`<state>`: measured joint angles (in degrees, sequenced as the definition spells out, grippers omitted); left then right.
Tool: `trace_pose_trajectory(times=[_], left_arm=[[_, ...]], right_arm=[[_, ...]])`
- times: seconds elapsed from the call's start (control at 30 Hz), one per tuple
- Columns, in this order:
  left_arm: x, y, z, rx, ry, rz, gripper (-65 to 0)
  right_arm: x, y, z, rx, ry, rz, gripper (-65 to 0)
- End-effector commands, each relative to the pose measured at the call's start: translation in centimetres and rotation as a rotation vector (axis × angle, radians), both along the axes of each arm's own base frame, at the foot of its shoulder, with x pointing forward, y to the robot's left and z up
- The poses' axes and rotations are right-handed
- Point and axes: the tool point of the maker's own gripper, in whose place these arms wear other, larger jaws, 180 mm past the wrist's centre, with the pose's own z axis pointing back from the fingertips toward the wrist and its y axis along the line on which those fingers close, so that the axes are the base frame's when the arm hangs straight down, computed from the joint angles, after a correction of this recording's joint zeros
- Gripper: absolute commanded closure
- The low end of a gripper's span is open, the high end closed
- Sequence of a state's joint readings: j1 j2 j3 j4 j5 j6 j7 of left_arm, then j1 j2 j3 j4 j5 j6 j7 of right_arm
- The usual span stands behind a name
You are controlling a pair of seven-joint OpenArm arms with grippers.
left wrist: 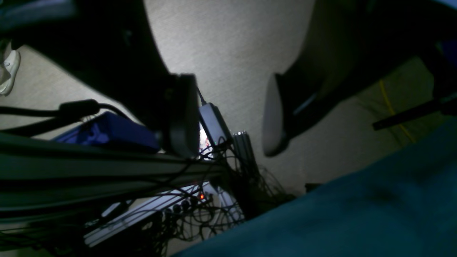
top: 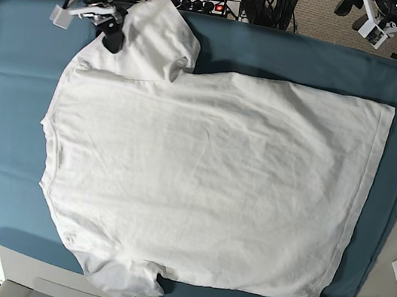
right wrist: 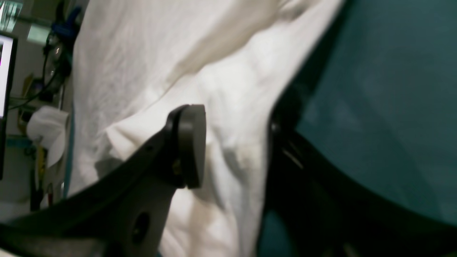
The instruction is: Fold the T-shirt properly
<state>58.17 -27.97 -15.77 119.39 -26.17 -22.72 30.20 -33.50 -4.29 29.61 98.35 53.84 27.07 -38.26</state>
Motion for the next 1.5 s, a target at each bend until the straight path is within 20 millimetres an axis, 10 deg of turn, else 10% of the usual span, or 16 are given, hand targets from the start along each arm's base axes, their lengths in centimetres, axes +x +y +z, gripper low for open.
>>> trace_pose_trajectory(times=[0.0,0.27,0.5,1.03,1.47], left_arm=[[0.0,-0.2,0.5,-0.01,-0.01,-0.007,-29.6],[2.2,-2.5,2.2,-0.163,-0.007,0.046,-29.6],[6.1,-2.3,3.4,-0.161,-0.107,0.078,-29.6],[13.6,13.2,5.6,-0.003,-0.287,0.476,-29.6],[15.8,17.3,2.1,-0.115,-0.203,0.593,-29.6]], right_arm=[[-1.0,0.4,-1.1,-0.022,0.069,0.038,-23.4],[-1.3,-0.3,-1.5,-0.078,0.098,0.064,-1.1],[-1.6,-0.4,-1.8,-0.102,0.116,0.076,0.0],[-1.6,-0.4,-1.8,-0.105,0.117,0.077,0.0],[-1.6,-0.4,-1.8,-0.104,0.117,0.077,0.0]])
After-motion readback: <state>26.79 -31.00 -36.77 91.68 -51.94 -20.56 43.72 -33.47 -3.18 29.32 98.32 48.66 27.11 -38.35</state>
